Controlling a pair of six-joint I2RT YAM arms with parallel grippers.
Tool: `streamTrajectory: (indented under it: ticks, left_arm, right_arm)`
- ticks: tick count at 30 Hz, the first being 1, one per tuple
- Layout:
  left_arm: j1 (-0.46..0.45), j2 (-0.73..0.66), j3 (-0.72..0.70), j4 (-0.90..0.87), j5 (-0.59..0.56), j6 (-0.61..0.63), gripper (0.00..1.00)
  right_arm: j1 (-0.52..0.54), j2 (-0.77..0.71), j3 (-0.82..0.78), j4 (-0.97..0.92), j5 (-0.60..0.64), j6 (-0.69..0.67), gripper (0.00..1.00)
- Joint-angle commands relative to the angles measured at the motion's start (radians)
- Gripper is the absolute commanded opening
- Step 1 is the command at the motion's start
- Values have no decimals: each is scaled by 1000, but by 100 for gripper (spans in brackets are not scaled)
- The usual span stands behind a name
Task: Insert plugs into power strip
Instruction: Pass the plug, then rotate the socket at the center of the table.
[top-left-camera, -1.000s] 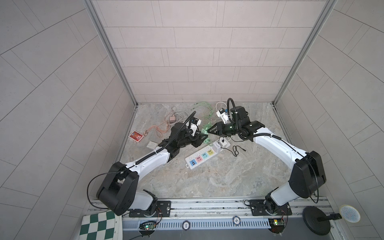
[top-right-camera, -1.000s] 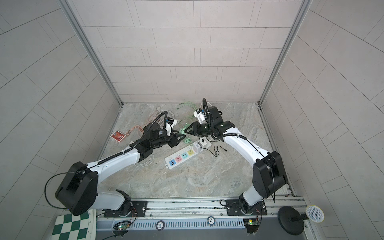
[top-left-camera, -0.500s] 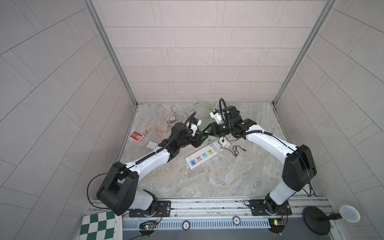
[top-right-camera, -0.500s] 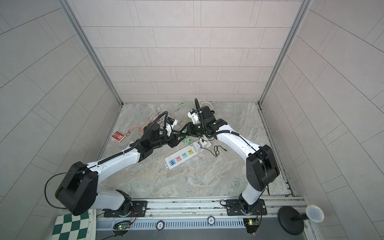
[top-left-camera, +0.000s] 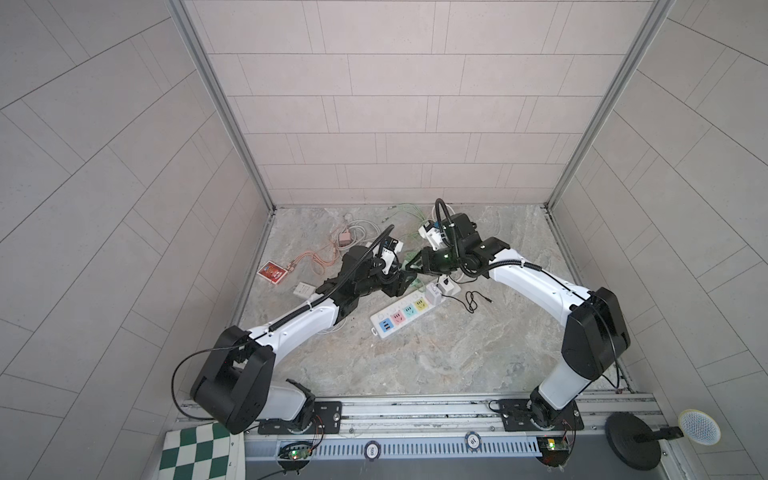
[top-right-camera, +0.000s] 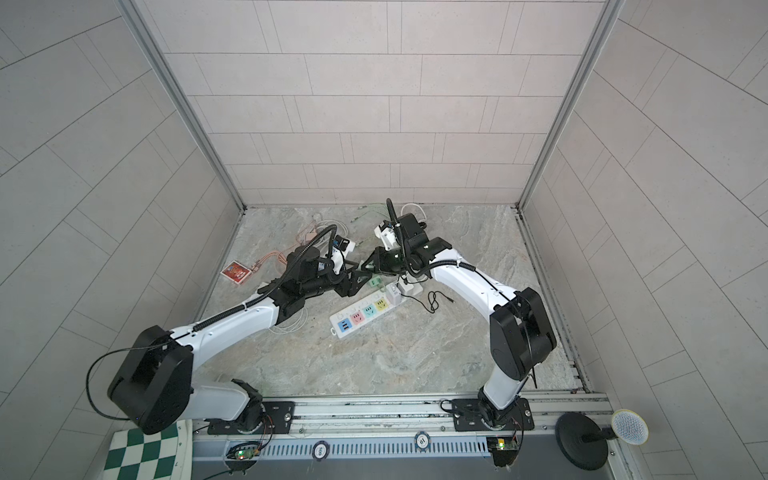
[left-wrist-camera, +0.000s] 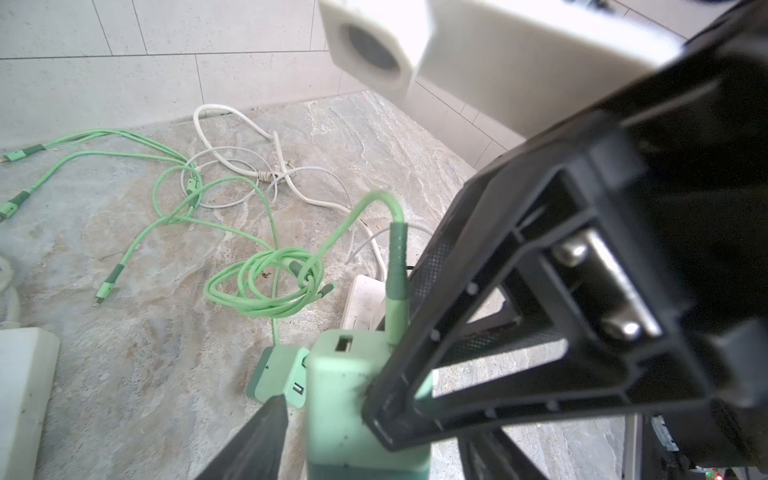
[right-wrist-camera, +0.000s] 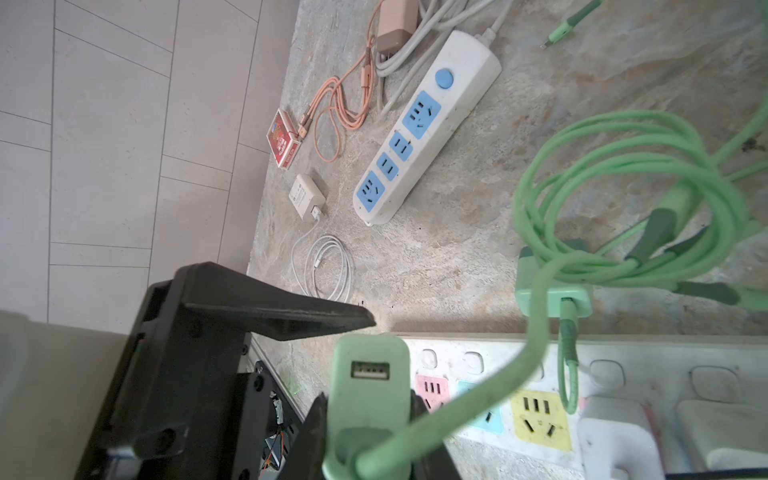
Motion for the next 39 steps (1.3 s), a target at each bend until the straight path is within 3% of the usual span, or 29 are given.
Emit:
streamTrajectory:
  ticks: [1,10,20,22,30,39]
  left_arm:
    - [-2,-54,15,-63,-28,9,74]
    - [17,-206,-85,-138,-221,-63,82]
    - [26,-236,-159,-215,-390,-173,85]
    - [27,-215,-168,-242,-420,-212,81]
    - [27,-68,-198,-194,-392,-219,72]
    - [28,117,-135,-201,-270,-188,71]
  right_arm:
    - [2,3,38,-34,65,-50,3]
    - [5,-72,-34,-106,205,-299,2]
    - [43,-147,-168,-83,216,-391,3]
    - [59,-143,-162,-121,254,-376,3]
    - [73,-132,-230,-70,263,-261,3]
    - [62,-72,-245,-89,297,-217,2]
